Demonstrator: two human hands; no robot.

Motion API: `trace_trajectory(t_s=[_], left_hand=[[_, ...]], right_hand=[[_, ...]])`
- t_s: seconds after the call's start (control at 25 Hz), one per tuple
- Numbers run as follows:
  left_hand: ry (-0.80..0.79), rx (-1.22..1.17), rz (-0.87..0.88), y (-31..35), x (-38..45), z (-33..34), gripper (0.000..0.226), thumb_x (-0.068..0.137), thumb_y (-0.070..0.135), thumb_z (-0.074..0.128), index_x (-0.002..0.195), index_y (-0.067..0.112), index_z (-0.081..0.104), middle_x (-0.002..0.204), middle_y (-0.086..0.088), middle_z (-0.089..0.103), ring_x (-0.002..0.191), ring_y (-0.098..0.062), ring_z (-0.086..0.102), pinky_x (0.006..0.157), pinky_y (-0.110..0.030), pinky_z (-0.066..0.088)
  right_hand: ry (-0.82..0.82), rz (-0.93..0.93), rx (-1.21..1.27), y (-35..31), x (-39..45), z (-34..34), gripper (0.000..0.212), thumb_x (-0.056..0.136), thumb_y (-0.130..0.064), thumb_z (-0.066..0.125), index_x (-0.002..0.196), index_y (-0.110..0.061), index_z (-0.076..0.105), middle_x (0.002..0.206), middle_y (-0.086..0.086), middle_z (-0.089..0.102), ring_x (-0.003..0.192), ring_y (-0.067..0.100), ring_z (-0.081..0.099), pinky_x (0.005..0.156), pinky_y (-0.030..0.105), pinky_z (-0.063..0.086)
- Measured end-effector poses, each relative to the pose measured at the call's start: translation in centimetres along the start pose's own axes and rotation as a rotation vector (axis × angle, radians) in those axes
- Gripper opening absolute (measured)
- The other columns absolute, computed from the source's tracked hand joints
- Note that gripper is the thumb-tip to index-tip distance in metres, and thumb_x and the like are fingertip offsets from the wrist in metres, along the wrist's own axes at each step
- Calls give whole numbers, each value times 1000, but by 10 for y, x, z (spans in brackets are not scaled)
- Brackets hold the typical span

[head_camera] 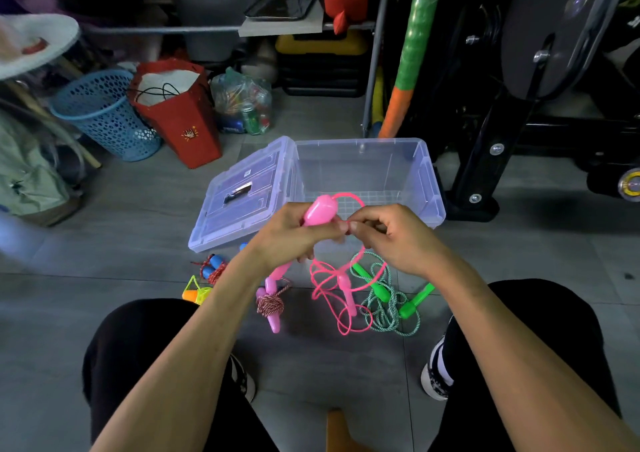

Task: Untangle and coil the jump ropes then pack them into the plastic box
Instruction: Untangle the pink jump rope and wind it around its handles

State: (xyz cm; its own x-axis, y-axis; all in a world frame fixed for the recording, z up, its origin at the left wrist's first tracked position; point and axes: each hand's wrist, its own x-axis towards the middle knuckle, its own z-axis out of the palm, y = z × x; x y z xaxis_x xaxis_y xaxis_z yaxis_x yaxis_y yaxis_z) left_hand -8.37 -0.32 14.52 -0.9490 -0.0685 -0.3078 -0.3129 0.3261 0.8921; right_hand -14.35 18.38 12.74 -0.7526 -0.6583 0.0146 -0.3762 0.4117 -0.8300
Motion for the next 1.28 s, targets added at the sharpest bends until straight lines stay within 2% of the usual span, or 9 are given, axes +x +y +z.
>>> trace_trajectory(t_s=[0.16,0.24,0.36,0.48,0.72,0.88,1.0,1.08,1.28], left_hand=[[412,-458,-29,0,7,-18,25,83,16,71,63,13,55,52,0,44,37,-12,33,51,-30,33],[499,-450,-54,-7,12,-31,18,80,19,71,68,10,60,57,-1,51,39,-13,36,51,-29,36],[312,-9,-22,-16,9,-29,19,73,32,77,87,19,74,72,2,61,57,-12,49,59,-29,45],[-34,56,-16,-6,-2,-5,15,81,30,77,91,20,73,72,6,65,55,-12,50,50,-23,44],[480,-457,14,-1,8,-38,23,77,22,75,65,13,58,52,4,51,43,-10,39,45,-22,33],[268,134,-25,-19,8,-39,36,66,43,75,82,11,69,66,3,55,57,-14,42,58,-29,38],[33,126,42,-6,0,-11,26,80,34,76,96,14,70,65,4,53,54,-11,43,55,-26,42],[-20,69,43,4,-3,1,16,85,27,73,85,11,68,62,3,58,46,-8,44,47,-22,40],[469,-416,-38,-1,14,-32,21,83,16,70,66,13,58,57,-1,51,42,-13,38,49,-27,34]], right_hand=[[69,100,119,-1,-1,-5,15,93,-22,61,84,-16,70,70,7,66,63,20,58,60,28,44],[95,110,95,-1,-4,-10,16,94,-20,58,85,-17,71,68,-1,66,65,16,61,60,23,45],[65,50,16,-1,-5,-10,18,96,-21,57,85,-17,71,67,-1,65,64,18,60,60,29,46],[3,12,-13,-3,-3,0,18,95,-21,58,80,-24,69,58,-2,57,52,14,48,53,30,38],[98,92,74,0,-4,-8,17,94,-24,61,81,-15,68,70,15,63,69,34,59,61,37,48],[112,20,-1,0,-7,-11,19,95,-23,58,81,-15,67,65,11,61,64,29,57,61,38,47],[32,-16,-55,-3,-4,-2,18,95,-24,60,77,-25,65,52,-2,48,49,11,41,52,28,35],[30,-13,-60,-4,-3,1,16,94,-22,62,80,-21,68,51,-5,47,49,9,41,50,22,32],[119,112,43,-4,-4,-10,19,94,-24,59,82,-14,69,68,12,64,62,23,58,57,27,42]])
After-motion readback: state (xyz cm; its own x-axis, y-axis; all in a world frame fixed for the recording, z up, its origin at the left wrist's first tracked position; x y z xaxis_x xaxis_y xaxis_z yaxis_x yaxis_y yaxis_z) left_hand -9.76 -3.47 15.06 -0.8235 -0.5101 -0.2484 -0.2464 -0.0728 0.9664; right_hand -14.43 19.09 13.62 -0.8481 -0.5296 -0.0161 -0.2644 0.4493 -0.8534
